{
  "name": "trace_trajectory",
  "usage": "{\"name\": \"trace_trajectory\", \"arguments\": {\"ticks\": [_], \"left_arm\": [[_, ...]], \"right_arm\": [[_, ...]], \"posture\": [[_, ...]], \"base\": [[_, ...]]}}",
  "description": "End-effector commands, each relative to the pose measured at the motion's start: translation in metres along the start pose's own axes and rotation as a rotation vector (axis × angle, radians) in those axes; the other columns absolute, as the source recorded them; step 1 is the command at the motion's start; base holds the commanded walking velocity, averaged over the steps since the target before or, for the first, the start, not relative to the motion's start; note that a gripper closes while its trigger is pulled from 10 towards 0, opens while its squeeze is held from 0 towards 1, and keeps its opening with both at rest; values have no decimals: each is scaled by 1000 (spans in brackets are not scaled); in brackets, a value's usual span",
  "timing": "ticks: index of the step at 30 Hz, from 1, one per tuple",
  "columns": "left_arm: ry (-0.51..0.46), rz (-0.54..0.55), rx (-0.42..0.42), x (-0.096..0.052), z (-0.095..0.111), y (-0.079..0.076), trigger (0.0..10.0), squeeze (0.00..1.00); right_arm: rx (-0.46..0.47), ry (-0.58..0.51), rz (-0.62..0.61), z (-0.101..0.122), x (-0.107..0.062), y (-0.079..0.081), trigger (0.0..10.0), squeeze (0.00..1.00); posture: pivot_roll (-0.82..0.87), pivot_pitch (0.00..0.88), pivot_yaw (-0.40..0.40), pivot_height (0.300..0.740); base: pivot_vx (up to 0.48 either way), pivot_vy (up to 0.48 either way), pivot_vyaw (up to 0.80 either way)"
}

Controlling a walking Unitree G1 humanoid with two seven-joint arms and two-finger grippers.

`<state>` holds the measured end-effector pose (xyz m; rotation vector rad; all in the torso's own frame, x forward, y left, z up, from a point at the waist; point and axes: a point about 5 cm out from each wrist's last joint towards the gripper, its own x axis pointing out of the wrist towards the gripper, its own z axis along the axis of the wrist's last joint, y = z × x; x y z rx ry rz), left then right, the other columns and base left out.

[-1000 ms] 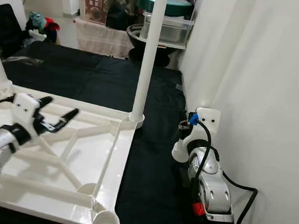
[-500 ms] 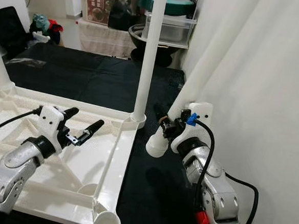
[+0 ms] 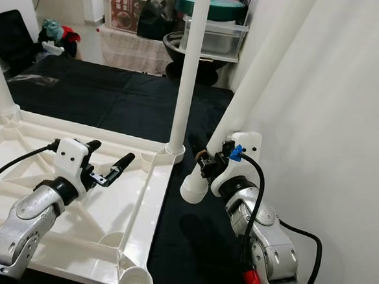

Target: Building children table

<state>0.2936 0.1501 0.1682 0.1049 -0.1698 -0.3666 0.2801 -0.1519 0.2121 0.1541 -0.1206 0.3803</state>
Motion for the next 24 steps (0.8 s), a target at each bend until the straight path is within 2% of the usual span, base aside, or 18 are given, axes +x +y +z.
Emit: {"name": "trace_trajectory", "arguments": {"ticks": [1, 9, 17, 22, 24], "left_arm": [[13, 0, -10, 0, -1, -2, 10000, 0], [10, 13, -20, 0, 2, -7, 10000, 0], [6, 33, -49, 2, 5, -3, 10000, 0], [11, 46, -73, 1, 4, -1, 10000, 0], [14, 53, -86, 0, 3, 0, 10000, 0]], "right_arm": [[8, -3, -7, 1, -2, -1, 10000, 0], [13, -2, -17, 2, -2, -3, 10000, 0], [16, -3, -37, 2, -1, -6, 10000, 0], [29, 7, -58, 2, -2, -9, 10000, 0], [33, 17, -66, 1, -2, -12, 10000, 0]], "posture": [[60, 0, -85, 740], [64, 0, -90, 740], [66, 0, -89, 740], [64, 0, -87, 740], [65, 0, -86, 740]], "base": [[-368, 0, 0], [-401, 0, 0], [0, 0, 0], [0, 461, 0], [0, 480, -587]]}}
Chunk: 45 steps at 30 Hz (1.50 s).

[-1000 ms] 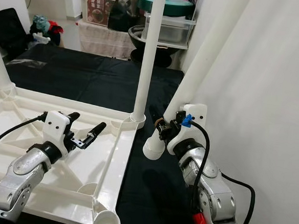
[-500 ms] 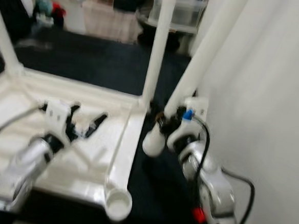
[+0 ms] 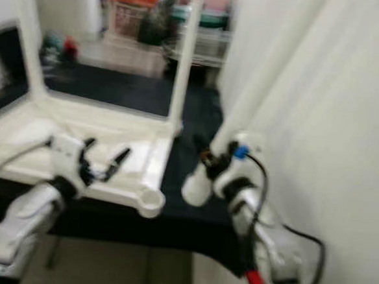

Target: Building children table

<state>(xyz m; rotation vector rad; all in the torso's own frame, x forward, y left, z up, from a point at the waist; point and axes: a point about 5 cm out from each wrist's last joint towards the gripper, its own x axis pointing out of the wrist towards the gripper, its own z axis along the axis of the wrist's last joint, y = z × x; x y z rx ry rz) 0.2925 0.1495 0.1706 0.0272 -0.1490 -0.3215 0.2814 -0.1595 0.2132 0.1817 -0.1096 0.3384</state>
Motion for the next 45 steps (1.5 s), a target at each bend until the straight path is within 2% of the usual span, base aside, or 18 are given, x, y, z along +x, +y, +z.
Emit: {"name": "trace_trajectory", "arguments": {"ticks": [1, 16, 21, 24, 45], "left_arm": [[5, 2, -10, 1, 1, 1, 10000, 0], [11, 7, -11, 2, 0, 2, 10000, 0], [-13, 31, 5, 5, 3, 4, 10000, 0], [-20, 50, -25, 7, 4, 7, 10000, 0], [-64, 8, -50, 13, 11, -2, 10000, 0]], "right_arm": [[7, 14, -23, -1, -1, -5, 10000, 0], [-8, 16, -25, -1, 0, -6, 10000, 0], [-37, 13, -33, 0, -1, -7, 10000, 0], [-49, 11, -35, 0, -1, -7, 10000, 0], [-68, 9, -17, -1, 2, -4, 10000, 0]], "posture": [[65, 0, -86, 740], [62, 0, -82, 740], [61, 0, -82, 740], [59, 0, -81, 740], [62, 0, -85, 740]], "base": [[0, 480, -587], [0, 480, -777], [0, 0, 0], [91, 0, 0], [271, 0, 0]]}}
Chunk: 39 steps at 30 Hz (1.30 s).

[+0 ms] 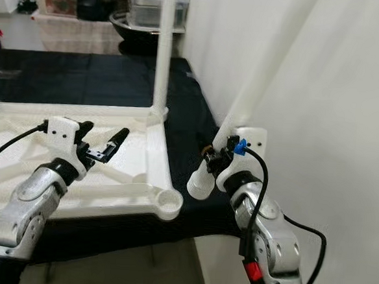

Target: Building children table

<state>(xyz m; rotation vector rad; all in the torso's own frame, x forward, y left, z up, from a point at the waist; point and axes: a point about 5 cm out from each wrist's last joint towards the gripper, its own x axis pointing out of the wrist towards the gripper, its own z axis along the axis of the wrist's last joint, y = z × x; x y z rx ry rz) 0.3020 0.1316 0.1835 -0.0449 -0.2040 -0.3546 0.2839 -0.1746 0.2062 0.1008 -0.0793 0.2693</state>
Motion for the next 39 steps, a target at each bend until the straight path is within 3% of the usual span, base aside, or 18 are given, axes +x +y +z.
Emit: {"name": "trace_trajectory", "arguments": {"ticks": [1, 17, 30, 39], "left_arm": [[-1, 31, 12, -4, 1, 11, 10000, 0], [-13, 13, -1, -3, 2, 9, 10000, 0], [-13, 2, -12, -4, 3, 9, 10000, 0], [1, -18, -5, -5, 0, 8, 10000, 0]], "right_arm": [[10, -30, 51, 4, 5, 12, 10000, 0], [-14, -28, 66, 3, 5, 13, 10000, 0], [-9, -26, 68, 2, 6, 13, 10000, 0], [-34, -36, 107, 4, 7, 12, 10000, 0]], "posture": [[62, 0, -85, 740], [65, 0, -85, 740], [68, 0, -88, 740], [71, 0, -89, 740]], "base": [[0, 0, 0], [0, 0, 0], [0, 448, 0], [0, 0, 0]]}}
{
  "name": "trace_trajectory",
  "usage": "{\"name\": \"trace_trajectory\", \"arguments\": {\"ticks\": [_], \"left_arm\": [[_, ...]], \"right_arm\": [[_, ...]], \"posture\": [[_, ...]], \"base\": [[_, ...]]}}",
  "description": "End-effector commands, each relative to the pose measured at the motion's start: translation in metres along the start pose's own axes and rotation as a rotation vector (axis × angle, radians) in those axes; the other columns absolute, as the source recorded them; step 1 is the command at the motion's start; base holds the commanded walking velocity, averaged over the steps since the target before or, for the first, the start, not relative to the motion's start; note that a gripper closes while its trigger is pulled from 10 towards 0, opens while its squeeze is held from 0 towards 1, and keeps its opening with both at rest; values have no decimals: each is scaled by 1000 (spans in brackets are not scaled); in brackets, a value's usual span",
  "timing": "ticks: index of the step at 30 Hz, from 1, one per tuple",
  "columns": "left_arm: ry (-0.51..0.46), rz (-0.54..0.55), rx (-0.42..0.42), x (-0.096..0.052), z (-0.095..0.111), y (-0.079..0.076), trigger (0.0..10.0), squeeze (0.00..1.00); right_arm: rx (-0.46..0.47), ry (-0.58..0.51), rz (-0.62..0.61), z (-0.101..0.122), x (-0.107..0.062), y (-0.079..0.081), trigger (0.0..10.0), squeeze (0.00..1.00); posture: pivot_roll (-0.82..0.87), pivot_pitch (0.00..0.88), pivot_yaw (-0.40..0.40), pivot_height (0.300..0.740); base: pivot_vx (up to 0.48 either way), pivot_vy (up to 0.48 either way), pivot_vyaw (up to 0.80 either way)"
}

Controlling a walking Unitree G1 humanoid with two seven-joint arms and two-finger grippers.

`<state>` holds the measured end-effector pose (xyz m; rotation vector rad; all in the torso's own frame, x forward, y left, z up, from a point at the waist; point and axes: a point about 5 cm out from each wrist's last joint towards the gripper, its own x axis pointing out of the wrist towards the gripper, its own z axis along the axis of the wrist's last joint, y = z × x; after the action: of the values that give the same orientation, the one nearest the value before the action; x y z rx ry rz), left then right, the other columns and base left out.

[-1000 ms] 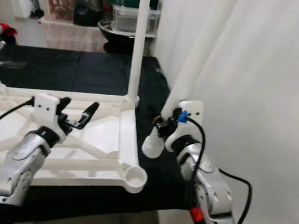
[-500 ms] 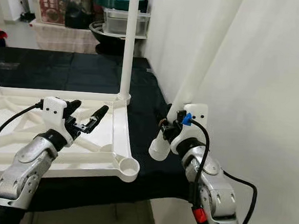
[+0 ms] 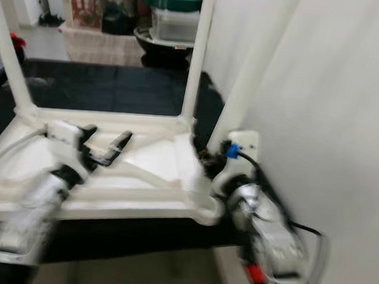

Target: Building children table

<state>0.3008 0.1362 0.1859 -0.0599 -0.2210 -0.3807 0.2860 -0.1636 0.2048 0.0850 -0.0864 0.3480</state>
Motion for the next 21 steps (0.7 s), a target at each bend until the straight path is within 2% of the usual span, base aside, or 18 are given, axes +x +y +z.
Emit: {"name": "trace_trajectory", "arguments": {"ticks": [1, 6, 7, 12, 15, 21], "left_arm": [[22, 5, 10, -3, -3, 4, 10000, 0], [26, 0, 10, -3, -3, 4, 10000, 0], [28, -4, 11, -3, -4, 3, 10000, 0], [30, -7, 13, -3, -4, 2, 10000, 0], [35, -2, 24, -4, -3, 5, 10000, 0], [39, 0, 29, -5, -4, 6, 10000, 0]], "right_arm": [[-30, -37, 37, 8, 2, 1, 10000, 0], [-42, -41, 49, 8, 4, -7, 10000, 0], [-50, -35, 49, 5, 6, -15, 10000, 0], [-57, -28, 49, 3, 6, -22, 10000, 0], [-78, 1, 34, -3, 4, -33, 10000, 0], [-79, 21, 27, -10, -1, -36, 10000, 0]], "posture": [[71, 0, -89, 740], [72, 0, -89, 740], [75, 0, -89, 740], [83, 0, -94, 740], [86, 0, -94, 740], [83, 0, -91, 740]], "base": [[0, 0, 0], [0, 0, 0], [0, 0, 0], [0, 0, 0], [0, 0, 0], [0, 0, 0]]}}
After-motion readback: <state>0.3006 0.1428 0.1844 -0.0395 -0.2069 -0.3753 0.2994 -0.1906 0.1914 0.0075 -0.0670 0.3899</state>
